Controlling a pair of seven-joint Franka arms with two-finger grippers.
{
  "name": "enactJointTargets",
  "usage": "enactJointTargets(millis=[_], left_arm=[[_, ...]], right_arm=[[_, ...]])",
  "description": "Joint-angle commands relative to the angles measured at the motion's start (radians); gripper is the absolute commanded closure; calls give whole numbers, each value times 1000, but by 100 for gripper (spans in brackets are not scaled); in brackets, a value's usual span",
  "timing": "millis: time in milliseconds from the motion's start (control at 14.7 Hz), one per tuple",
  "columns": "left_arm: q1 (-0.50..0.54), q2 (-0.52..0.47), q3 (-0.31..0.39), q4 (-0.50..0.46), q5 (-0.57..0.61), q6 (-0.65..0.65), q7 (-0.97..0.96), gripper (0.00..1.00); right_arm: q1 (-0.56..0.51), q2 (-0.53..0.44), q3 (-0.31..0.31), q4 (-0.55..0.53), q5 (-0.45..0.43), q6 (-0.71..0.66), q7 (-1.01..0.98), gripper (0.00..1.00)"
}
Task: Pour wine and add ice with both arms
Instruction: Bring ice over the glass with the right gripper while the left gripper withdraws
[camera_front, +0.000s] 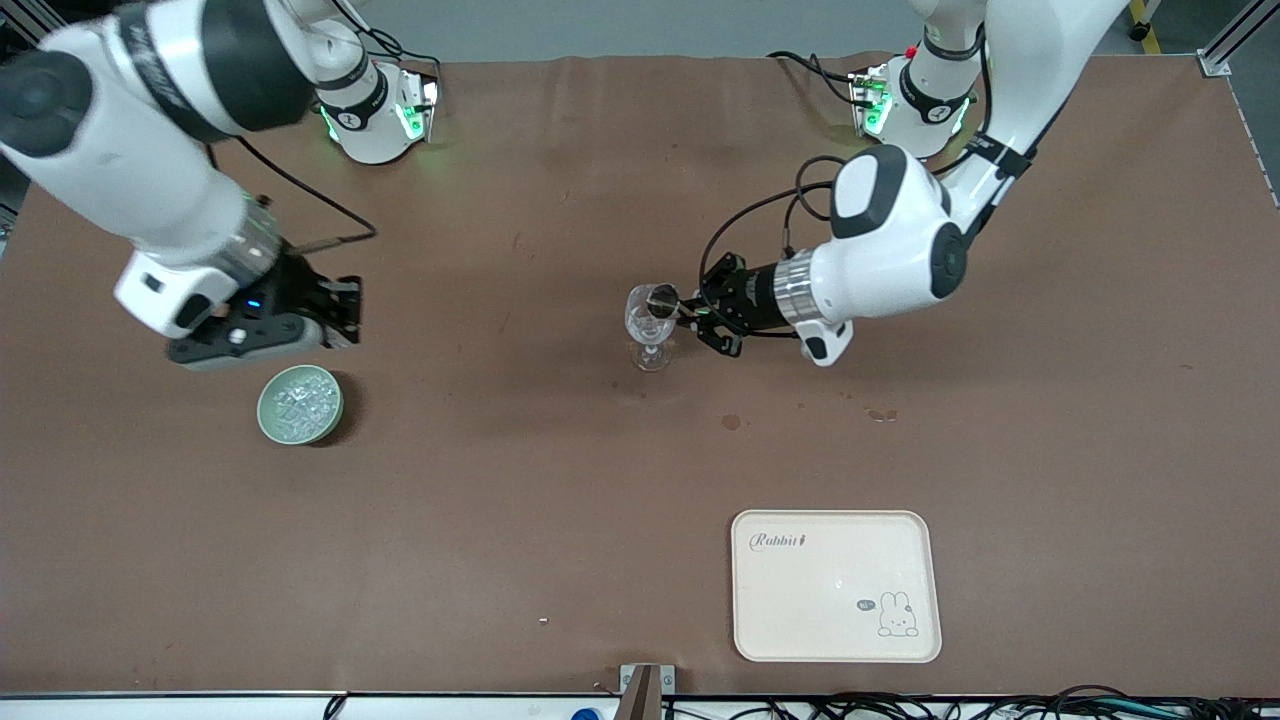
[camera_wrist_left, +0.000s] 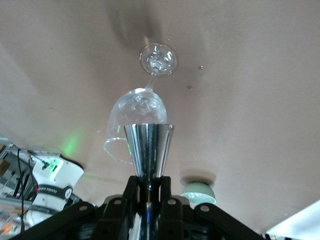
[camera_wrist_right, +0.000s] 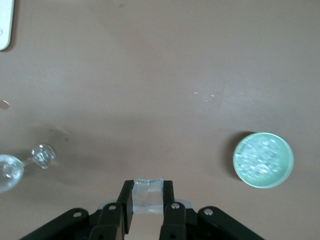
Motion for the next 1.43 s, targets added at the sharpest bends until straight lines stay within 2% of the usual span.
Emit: enactJointTargets(millis=[0, 204, 477, 885, 1158, 1362], left_arm=[[93, 25, -12, 61, -48, -91, 95, 100], [170, 89, -10, 122, -99, -103, 198, 100], [265, 239, -9, 229, -99, -103, 317, 100], [337, 402, -6, 352, -112, -103, 425, 100], [365, 526, 10, 446, -214, -102, 574, 100], [362, 607, 28, 502, -267, -102, 598, 100]], right_arm=[[85, 48, -12, 8, 15, 60, 98, 98], [172, 102, -11, 20, 17, 116, 237, 98], [327, 217, -12, 110, 1, 123, 485, 99], [450, 366, -14, 241, -2, 122, 670, 99], [479, 375, -14, 241, -2, 119, 690, 99], [498, 375, -14, 239, -3, 119, 702, 99]])
